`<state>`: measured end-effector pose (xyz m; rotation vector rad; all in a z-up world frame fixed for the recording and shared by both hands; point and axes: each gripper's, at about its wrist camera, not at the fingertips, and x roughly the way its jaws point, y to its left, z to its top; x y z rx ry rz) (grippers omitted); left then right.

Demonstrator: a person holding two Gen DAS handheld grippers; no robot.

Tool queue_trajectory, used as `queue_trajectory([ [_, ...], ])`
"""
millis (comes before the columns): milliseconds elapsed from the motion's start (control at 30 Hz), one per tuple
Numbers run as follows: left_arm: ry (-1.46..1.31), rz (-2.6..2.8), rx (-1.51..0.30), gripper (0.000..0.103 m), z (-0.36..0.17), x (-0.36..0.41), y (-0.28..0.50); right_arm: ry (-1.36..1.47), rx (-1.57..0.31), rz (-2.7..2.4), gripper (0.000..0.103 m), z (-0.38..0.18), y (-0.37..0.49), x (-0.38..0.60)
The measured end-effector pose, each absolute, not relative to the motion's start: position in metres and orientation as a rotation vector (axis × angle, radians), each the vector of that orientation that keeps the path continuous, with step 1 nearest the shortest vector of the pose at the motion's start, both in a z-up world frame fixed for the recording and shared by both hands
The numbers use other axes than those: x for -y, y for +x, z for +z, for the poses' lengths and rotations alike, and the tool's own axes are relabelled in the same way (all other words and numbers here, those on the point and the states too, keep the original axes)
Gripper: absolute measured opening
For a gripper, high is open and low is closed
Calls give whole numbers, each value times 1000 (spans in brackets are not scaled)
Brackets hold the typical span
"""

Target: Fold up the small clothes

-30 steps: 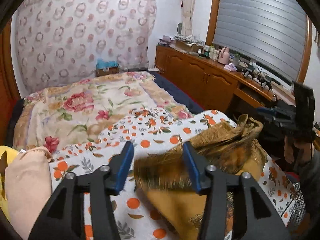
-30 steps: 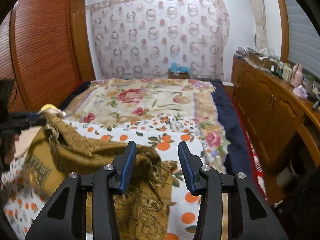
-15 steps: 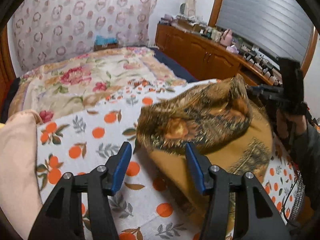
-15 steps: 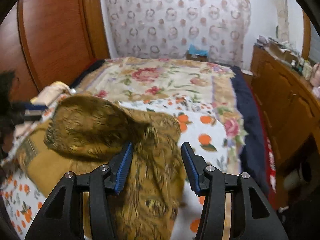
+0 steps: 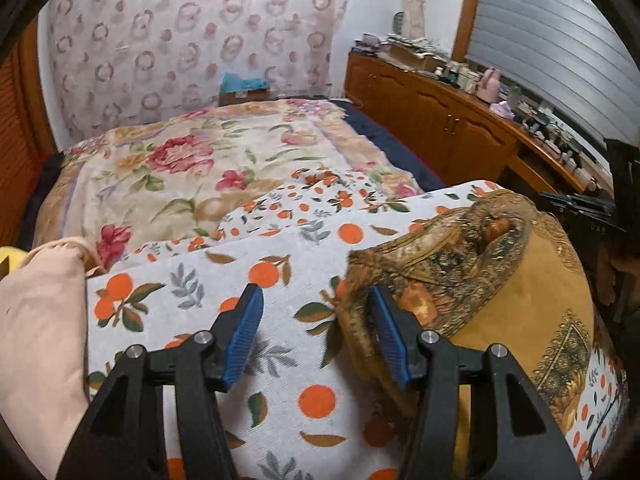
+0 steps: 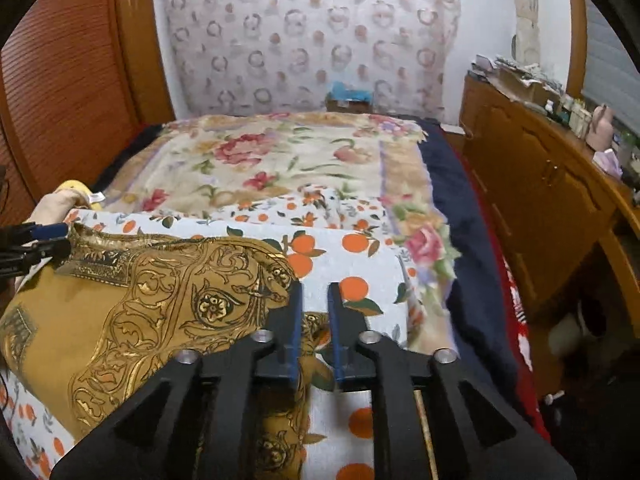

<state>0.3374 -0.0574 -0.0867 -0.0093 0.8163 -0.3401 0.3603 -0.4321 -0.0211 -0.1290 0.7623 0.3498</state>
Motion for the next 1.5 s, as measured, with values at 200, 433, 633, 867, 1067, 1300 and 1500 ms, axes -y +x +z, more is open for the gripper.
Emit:
queue_trajectory([
  [200, 24, -377, -810, 55, -82, 73, 338, -170, -739, 383, 16, -16, 351, 423],
  [433, 43, -397, -821, 55, -84, 80, 345, -199, -745, 406, 16, -20, 349, 412],
  [633, 39, -463, -856, 34, -93, 84, 354, -198, -758, 408, 16, -25, 352, 414],
  [867, -124, -398, -720, 4, -69, 54, 353, -188, -777, 391, 16, -34, 355, 419],
  [1067, -71, -344, -741, 14, -71, 52, 353, -156, -779, 360, 27, -30, 351, 429],
  [1300, -83, -399, -775, 51, -70, 48, 340, -118, -798, 397, 52, -27, 340, 429],
  [1500, -85, -442, -914, 55, -97, 58, 339, -108, -893, 377, 58, -51, 343, 429],
])
